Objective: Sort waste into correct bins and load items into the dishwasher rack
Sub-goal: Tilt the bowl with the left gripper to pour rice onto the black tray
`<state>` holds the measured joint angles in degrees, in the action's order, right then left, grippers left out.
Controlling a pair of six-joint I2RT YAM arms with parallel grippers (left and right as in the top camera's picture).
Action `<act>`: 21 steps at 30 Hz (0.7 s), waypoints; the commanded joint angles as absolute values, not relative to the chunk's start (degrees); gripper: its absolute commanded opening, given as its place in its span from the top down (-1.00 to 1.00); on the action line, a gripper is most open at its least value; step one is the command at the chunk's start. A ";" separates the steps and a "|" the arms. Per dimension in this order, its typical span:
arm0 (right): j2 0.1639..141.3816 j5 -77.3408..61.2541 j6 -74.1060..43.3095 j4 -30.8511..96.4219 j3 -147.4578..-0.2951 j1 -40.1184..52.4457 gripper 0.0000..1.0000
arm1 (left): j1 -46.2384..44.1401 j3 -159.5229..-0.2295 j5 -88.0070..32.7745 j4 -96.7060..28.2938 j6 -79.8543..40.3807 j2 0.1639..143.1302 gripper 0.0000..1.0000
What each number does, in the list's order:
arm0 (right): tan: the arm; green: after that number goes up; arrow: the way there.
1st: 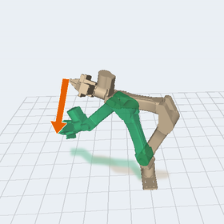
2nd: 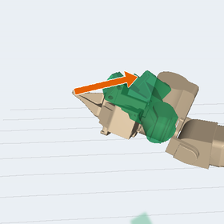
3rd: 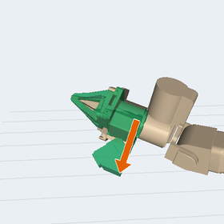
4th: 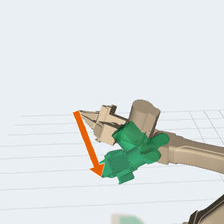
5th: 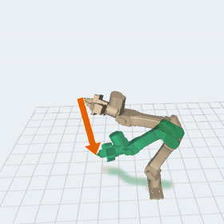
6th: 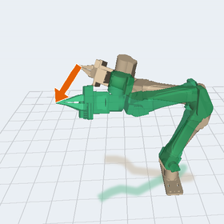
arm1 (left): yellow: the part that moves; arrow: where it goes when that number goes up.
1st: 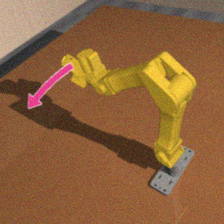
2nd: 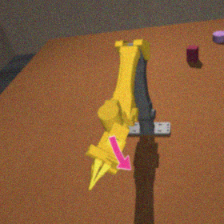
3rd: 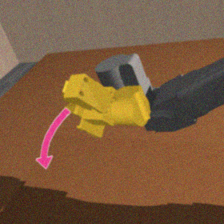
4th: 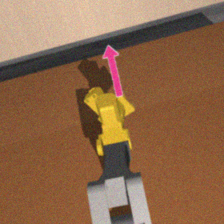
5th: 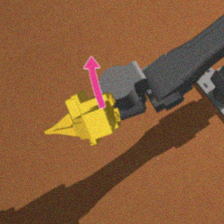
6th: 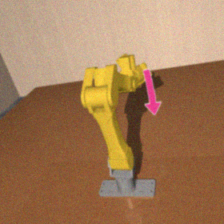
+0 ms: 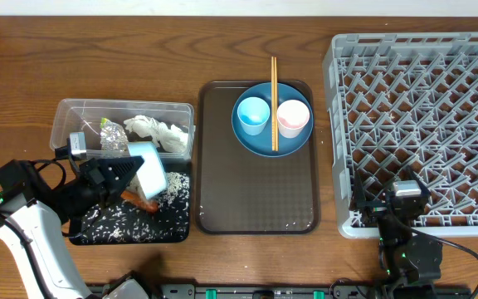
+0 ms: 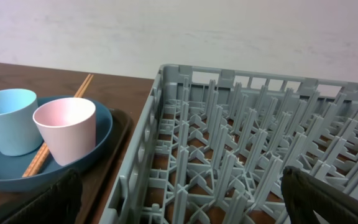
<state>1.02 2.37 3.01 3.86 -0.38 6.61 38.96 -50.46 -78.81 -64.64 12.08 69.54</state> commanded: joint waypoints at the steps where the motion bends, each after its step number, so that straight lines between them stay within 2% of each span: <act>1: 0.93 2.76 3.29 4.08 -0.32 6.28 -0.98 | 39.31 -50.19 -84.33 -65.78 13.30 68.86 0.88; 5: 0.93 2.76 3.29 4.08 -0.32 6.28 -0.98 | 39.31 -50.19 -88.51 -65.95 13.26 68.86 0.87; 21: 0.93 2.79 3.29 4.08 -0.32 6.28 -0.98 | 39.31 -50.13 -87.83 -73.52 14.37 68.84 0.88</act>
